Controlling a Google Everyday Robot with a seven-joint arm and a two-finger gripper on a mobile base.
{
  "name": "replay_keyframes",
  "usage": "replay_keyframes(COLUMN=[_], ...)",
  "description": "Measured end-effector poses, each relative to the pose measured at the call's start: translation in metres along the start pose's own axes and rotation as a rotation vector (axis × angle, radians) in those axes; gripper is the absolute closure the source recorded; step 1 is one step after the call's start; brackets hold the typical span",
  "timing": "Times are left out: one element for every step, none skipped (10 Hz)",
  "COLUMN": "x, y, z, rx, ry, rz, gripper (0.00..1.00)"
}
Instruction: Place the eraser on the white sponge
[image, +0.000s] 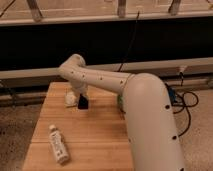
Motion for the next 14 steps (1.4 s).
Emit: replay_keyframes(x=[0.001, 0.002, 0.006, 0.007, 0.009, 0.011, 0.013, 0.014, 0.017, 0.018, 0.019, 0.020, 0.020, 0.022], y=[-0.007, -0.007, -0.008, -0.014, -0.018, -0.022, -0.024, -0.027, -0.031, -0.034, -0.038, -0.042, -0.048, -0.053], z=[0.001, 0.002, 0.003, 0.003, 0.004, 0.004, 0.005, 0.006, 0.007, 0.008, 0.008, 0.008, 0.009, 0.010], rx=[0.001, -0.002, -0.004, 0.001, 0.001, 0.003, 0.004, 0.004, 0.006, 0.007, 0.007, 0.008, 0.011, 0.011], ry=[0.000, 0.003, 0.007, 0.007, 0.006, 0.007, 0.006, 0.008, 0.009, 0.009, 0.009, 0.008, 0.008, 0.012], rz=[-0.012, -0.020, -0.029, -0.039, -0.049, -0.059, -0.069, -0.078, -0.094, -0.100, -0.107, -0.115, -0.129, -0.141], gripper=[1.00, 1.00, 1.00, 1.00, 1.00, 1.00, 1.00, 1.00, 1.00, 1.00, 1.00, 1.00, 1.00, 1.00])
